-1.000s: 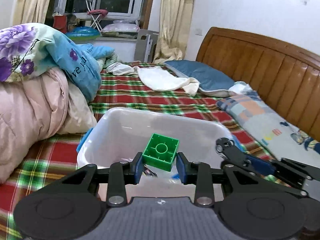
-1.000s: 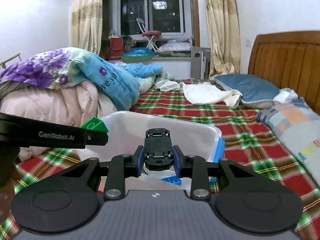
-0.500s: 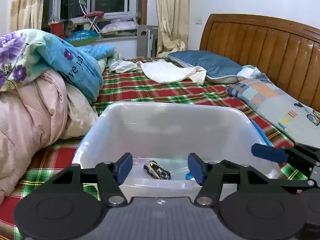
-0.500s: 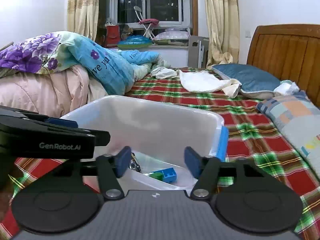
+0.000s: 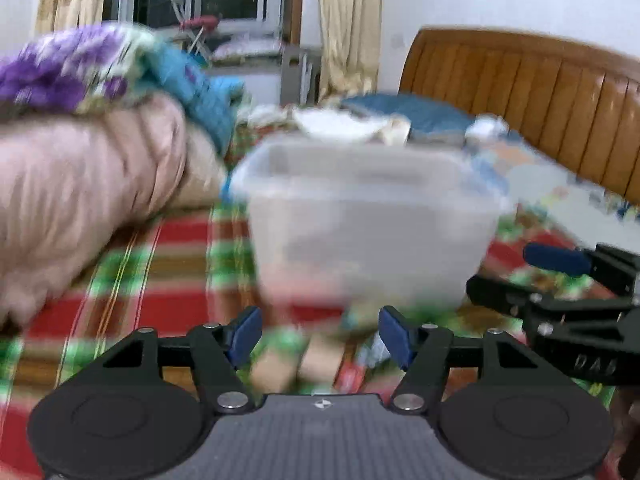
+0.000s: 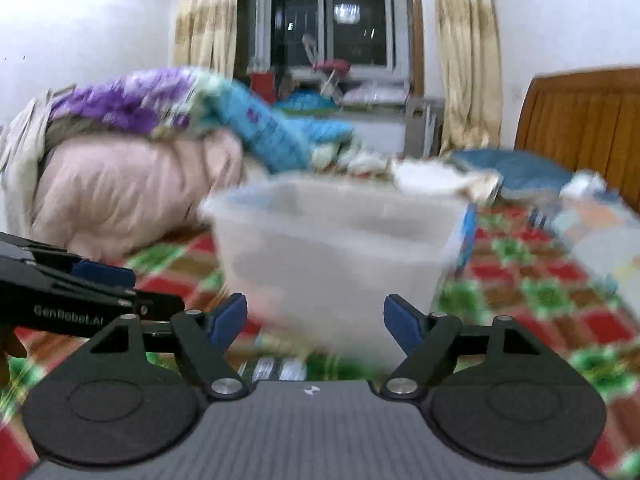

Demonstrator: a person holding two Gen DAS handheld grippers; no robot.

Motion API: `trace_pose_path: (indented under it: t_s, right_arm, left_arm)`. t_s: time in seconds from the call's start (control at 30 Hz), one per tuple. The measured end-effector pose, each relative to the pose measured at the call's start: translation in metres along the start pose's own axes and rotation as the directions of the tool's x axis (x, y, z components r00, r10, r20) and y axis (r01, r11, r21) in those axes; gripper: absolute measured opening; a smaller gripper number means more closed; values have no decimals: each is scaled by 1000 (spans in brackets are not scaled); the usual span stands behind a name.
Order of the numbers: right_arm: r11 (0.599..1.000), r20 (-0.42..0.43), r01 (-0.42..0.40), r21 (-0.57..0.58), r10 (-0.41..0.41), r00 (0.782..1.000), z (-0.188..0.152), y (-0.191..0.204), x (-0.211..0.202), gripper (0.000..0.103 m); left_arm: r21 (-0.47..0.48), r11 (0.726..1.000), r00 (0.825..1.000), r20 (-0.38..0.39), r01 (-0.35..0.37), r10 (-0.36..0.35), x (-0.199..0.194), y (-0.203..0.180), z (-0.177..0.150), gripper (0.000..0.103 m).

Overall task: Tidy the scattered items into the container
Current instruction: 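Grasp the light-blue figure with the left tool, then grasp the white race car with the right tool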

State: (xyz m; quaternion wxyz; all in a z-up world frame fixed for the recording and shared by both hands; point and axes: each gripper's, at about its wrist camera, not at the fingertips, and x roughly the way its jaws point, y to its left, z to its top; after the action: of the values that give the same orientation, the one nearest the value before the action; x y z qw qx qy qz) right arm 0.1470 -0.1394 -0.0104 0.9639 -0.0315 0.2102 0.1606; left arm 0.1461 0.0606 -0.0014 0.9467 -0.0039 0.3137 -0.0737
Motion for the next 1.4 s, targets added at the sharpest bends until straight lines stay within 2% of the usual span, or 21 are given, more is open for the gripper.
trace_pose_path:
  t_s: [0.13, 0.23, 0.33, 0.5, 0.57, 0.6, 0.63, 0.73, 0.83, 0.93, 1.03, 1.17, 1.27, 1.33, 1.4]
  right_arm:
    - [1000, -86, -28, -14, 26, 996, -36, 15, 3, 75]
    - [999, -128, -51, -17, 48, 991, -55, 22, 5, 74]
    - [998, -138, -66, -22, 62, 988, -66, 24, 3, 71]
    - [999, -151, -53, 7, 53, 987, -78, 19, 4, 71]
    - [998, -152, -55, 15, 56, 987, -87, 19, 4, 72]
    - [998, -143, -58, 19, 61, 988, -89, 17, 3, 72]
    - [998, -141, -61, 20, 64, 988, -89, 17, 3, 72]
    - [998, -130, -58, 15, 60, 990, -86, 15, 6, 72]
    - [998, -116, -63, 8, 64, 991, -78, 12, 16, 72]
    - [996, -71, -71, -52, 68, 995, -62, 11, 28, 72]
    - [984, -82, -96, -151, 84, 993, -46, 12, 50, 70]
    - [960, -175, -178, -216, 142, 974, -36, 7, 85, 66]
    - [948, -216, -275, -160, 239, 947, -35, 1, 102, 67]
    - [943, -255, -299, -148, 255, 933, -38, 3, 108, 68]
    - [942, -253, -291, -165, 244, 936, -40, 9, 104, 64]
  left_arm:
    - [-38, 999, 997, -77, -3, 0, 4, 5, -41, 68]
    - [-21, 1000, 994, -109, -14, 11, 10, 2, -55, 68]
    - [-12, 1000, 994, -113, -15, 14, 15, 1, -59, 68]
    - [2, 1000, 994, -107, -1, 1, 29, -4, -53, 68]
    - [12, 1000, 993, -116, 12, -10, 38, -7, -49, 63]
    - [11, 1000, 992, -125, 17, -16, 42, -8, -48, 56]
    - [3, 1000, 990, -137, 24, -24, 45, -7, -47, 46]
    - [-7, 999, 990, -135, 35, -36, 45, -7, -51, 46]
    - [49, 998, 992, -123, 32, -25, 36, -11, -60, 46]
    - [77, 997, 993, -115, 28, -19, 26, -11, -67, 46]
    - [76, 997, 994, -111, 29, -21, 22, -7, -70, 46]
    - [51, 998, 993, -111, 37, -31, 20, -4, -71, 46]
    - [41, 998, 993, -108, 41, -36, 21, -2, -71, 47]
    - [39, 998, 994, -106, 44, -40, 21, -2, -72, 47]
    - [30, 998, 994, -105, 46, -42, 21, -1, -72, 47]
